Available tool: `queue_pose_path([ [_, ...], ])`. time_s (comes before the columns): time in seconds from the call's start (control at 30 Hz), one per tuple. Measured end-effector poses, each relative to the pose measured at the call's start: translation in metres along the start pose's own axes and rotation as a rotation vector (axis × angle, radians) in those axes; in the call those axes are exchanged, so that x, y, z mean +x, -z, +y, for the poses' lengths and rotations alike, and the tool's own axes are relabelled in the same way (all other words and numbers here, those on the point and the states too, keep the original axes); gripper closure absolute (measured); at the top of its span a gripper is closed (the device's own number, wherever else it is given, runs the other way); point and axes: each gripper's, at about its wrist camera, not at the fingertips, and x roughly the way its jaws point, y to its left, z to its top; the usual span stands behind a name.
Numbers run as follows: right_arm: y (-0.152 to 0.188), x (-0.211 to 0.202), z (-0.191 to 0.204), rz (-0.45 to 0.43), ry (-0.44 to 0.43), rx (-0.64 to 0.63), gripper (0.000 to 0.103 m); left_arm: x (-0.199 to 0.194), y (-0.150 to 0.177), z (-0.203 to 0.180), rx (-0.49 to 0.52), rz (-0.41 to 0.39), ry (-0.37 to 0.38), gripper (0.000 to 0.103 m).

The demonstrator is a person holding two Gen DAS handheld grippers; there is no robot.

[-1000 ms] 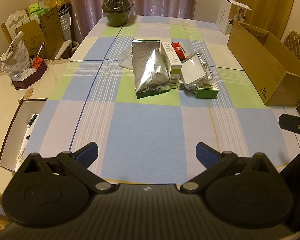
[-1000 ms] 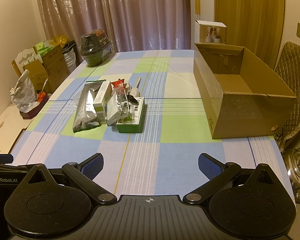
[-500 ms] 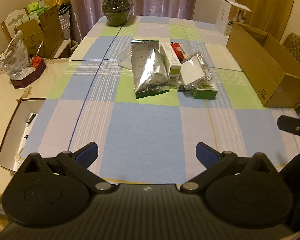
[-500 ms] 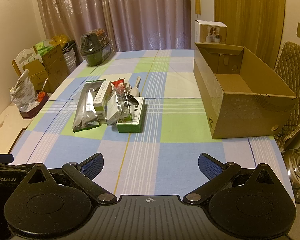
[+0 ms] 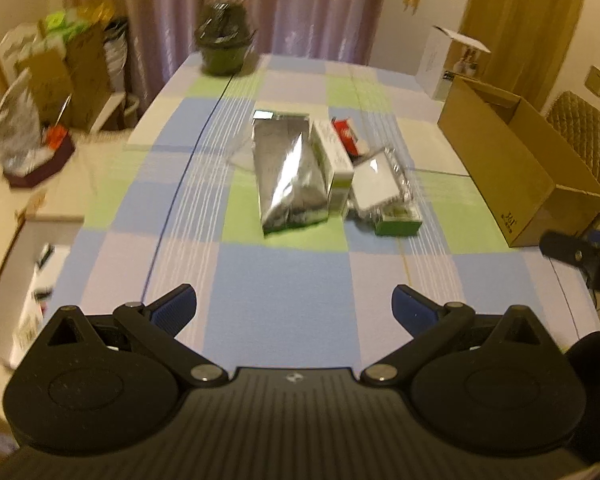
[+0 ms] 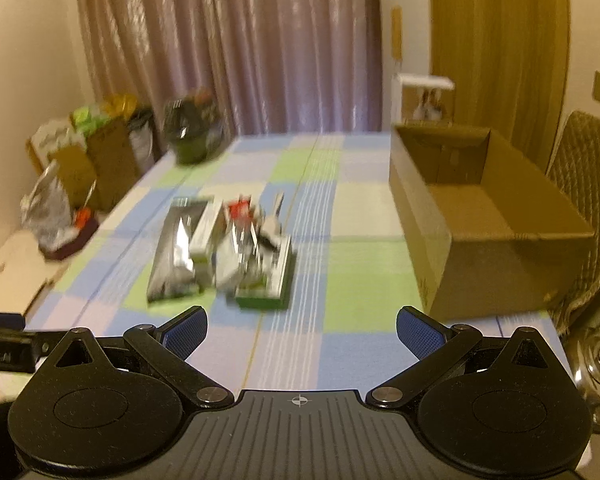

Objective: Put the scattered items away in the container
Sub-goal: 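Reach the left tool to the silver foil bag while the right tool reaches the clear plastic tray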

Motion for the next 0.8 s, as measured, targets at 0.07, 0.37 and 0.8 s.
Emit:
queue_pose_path([
  [0.07, -0.009, 0.012, 0.002, 0.020, -0.015, -0.008, 0.000, 0.002, -0.011, 0.002, 0.023, -0.016, 0.013, 0.001],
  [0.37, -0.030, 0.071, 0.014, 0.084, -0.092, -0.081, 0.000, 0.036, -0.045, 0.022, 0.091, -0.034, 0.015, 0.001],
  [0.8, -0.045, 0.160, 0.022, 0.147, -0.202, -0.167, 0.000, 0.113, -0.065, 0.037, 0.178, 0.053, 0.026, 0.001],
])
